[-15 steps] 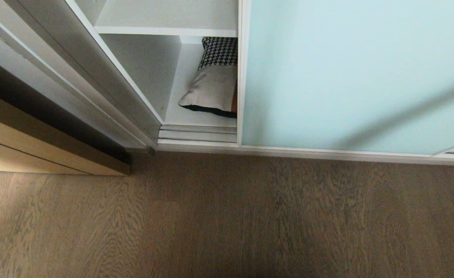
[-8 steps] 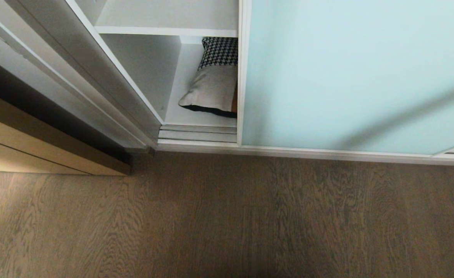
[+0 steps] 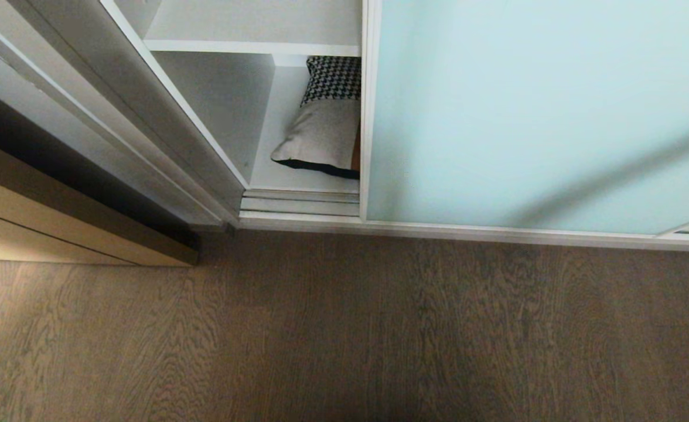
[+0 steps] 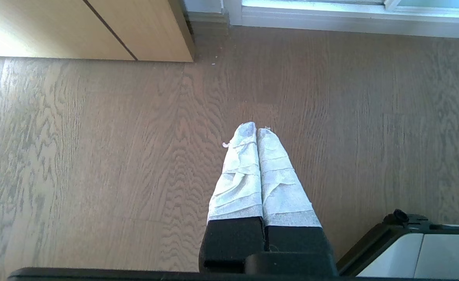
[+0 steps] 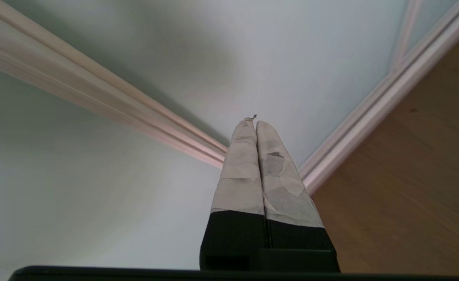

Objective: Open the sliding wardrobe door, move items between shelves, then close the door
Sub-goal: Close the door

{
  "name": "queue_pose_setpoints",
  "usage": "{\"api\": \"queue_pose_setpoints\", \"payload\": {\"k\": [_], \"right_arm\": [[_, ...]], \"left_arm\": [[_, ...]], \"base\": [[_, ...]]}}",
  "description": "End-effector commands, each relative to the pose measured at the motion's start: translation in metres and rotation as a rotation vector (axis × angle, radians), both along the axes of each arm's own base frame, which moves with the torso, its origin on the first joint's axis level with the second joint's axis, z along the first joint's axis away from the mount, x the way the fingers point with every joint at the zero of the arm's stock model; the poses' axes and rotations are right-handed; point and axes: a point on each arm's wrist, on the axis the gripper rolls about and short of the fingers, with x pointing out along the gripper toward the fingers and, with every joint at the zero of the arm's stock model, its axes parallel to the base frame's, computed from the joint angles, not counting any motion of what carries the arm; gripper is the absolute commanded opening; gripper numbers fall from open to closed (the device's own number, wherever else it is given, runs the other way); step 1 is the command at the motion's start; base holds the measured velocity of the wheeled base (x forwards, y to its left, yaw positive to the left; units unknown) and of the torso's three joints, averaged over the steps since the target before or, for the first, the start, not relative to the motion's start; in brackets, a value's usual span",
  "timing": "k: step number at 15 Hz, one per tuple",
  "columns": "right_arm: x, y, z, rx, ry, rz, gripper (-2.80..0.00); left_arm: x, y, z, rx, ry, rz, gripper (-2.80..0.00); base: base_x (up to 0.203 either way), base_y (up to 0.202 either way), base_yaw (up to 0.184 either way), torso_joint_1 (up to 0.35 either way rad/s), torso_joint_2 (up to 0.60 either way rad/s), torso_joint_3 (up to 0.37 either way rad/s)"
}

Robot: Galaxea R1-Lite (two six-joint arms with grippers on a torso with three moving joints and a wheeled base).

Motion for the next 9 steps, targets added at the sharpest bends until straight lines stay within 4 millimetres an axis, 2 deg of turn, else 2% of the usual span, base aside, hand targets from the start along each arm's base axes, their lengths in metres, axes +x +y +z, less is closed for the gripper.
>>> {"api": "queue_pose_setpoints", "payload": {"k": [1,7,9], "right_arm": [[0.011,-0.004,-0.007,0.038,-0.025,0.039,-2.8],[0.047,0.003,-0.016,0.131,-0.058,0.169,-2.8],[0.052,0.003,-0.018,0.153,-0.066,0.184,-2.8]], "left_arm": [[0.0,0.0,0.0,0.0,0.003,0.001,-2.8],[0.0,0.0,0.0,0.0,0.003,0.0,-2.8],[0.0,0.0,0.0,0.0,0.003,0.0,-2.8]], "base": [[0.0,0.0,0.0,0.0,0.0,0.0],[0.0,0.0,0.0,0.0,0.0,0.0],[0.0,0.0,0.0,0.0,0.0,0.0]]}}
